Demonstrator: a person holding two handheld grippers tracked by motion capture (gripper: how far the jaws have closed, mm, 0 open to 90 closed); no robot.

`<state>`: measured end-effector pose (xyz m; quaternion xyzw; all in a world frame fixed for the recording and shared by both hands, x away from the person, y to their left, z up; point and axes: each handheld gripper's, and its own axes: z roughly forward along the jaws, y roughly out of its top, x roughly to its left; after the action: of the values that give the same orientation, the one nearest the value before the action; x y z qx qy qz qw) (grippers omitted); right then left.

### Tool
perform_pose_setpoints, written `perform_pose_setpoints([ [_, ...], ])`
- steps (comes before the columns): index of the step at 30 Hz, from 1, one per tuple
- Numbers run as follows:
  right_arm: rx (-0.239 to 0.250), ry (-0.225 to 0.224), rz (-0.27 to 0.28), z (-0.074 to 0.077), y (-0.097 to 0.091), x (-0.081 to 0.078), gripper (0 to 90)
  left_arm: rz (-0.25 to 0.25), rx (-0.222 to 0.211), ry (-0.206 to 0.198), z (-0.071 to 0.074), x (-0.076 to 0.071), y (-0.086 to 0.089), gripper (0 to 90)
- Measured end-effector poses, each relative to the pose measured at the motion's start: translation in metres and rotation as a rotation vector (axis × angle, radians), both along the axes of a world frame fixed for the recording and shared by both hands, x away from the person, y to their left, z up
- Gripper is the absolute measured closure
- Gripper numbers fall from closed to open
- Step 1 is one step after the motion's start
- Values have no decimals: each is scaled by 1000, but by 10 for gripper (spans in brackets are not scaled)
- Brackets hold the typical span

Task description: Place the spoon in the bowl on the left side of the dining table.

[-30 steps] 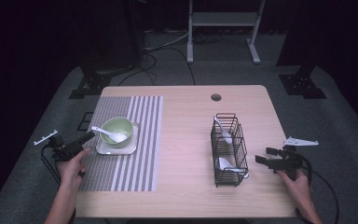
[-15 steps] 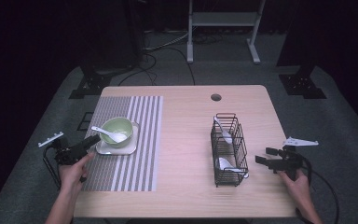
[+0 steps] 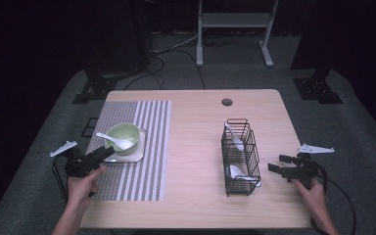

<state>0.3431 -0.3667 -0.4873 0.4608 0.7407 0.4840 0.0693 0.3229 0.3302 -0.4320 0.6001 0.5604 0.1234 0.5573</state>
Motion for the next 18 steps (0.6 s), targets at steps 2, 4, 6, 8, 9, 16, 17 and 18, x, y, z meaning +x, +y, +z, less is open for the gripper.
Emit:
perform_pose_setpoints([
  [2, 0, 0, 0, 0, 0, 0, 135, -7, 6, 0, 0, -1, -2, 427],
  [4, -1, 0, 0, 0, 0, 0, 136, -21, 12, -3, -1, -3, -4, 422],
  [6, -2, 2, -1, 0, 0, 0, 135, -34, 23, -7, -1, -5, -9, 414],
  [8, -2, 1, -1, 0, 0, 0, 135, -41, 21, -6, -1, -7, -12, 403],
  [9, -2, 0, -1, 0, 0, 0, 135, -48, 31, -9, -1, -7, -13, 397],
  [16, -2, 0, -2, 0, 0, 0, 135, -68, 61, -26, 0, -10, -22, 377],
  [17, -2, 0, -2, 0, 0, 0, 135, -76, 53, -24, 0, -11, -24, 373],
  [18, -2, 0, -2, 0, 0, 0, 135, -85, 42, -19, 0, -11, -26, 368],
])
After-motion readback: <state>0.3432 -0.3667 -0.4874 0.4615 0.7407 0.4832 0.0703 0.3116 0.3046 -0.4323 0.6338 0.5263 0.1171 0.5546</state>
